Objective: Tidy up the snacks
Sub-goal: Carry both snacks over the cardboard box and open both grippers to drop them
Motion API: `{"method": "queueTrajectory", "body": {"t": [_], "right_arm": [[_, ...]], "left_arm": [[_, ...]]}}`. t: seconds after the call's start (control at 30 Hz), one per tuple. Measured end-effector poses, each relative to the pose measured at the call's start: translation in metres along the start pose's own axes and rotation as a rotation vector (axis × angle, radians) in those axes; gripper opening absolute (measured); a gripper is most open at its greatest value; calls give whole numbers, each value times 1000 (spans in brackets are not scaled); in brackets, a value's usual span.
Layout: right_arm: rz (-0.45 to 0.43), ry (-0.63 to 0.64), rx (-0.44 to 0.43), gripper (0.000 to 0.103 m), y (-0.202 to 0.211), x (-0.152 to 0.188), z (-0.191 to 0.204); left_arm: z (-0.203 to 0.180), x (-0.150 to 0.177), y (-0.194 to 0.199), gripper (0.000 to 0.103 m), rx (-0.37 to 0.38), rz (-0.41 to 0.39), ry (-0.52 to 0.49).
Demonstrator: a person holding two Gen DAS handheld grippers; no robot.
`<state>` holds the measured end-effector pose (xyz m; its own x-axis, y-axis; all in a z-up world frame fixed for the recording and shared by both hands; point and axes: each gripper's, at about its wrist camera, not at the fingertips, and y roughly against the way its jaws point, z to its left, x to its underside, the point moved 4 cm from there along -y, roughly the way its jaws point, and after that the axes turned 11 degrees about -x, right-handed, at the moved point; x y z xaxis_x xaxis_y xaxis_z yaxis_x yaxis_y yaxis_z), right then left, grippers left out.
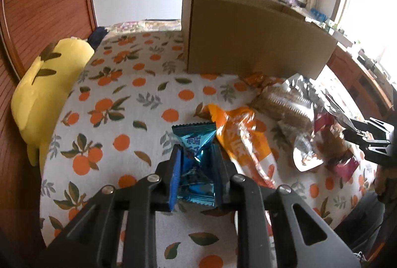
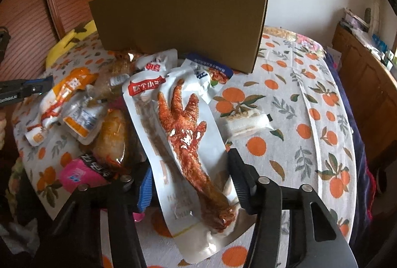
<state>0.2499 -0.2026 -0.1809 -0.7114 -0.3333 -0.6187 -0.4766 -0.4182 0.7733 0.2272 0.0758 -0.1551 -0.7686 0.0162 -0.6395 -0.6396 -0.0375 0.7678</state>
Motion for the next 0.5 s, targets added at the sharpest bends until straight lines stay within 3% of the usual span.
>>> {"method": "queueTrajectory", "body": {"t": [0.23, 0.5], "right_arm": [[-38, 13, -6, 51, 21, -12, 9], [-140, 28, -26, 51, 58, -50, 16]], "left_arm": [[-9, -26, 20, 20, 31, -66, -13], [-38, -70, 30, 20, 81, -139, -58]]}}
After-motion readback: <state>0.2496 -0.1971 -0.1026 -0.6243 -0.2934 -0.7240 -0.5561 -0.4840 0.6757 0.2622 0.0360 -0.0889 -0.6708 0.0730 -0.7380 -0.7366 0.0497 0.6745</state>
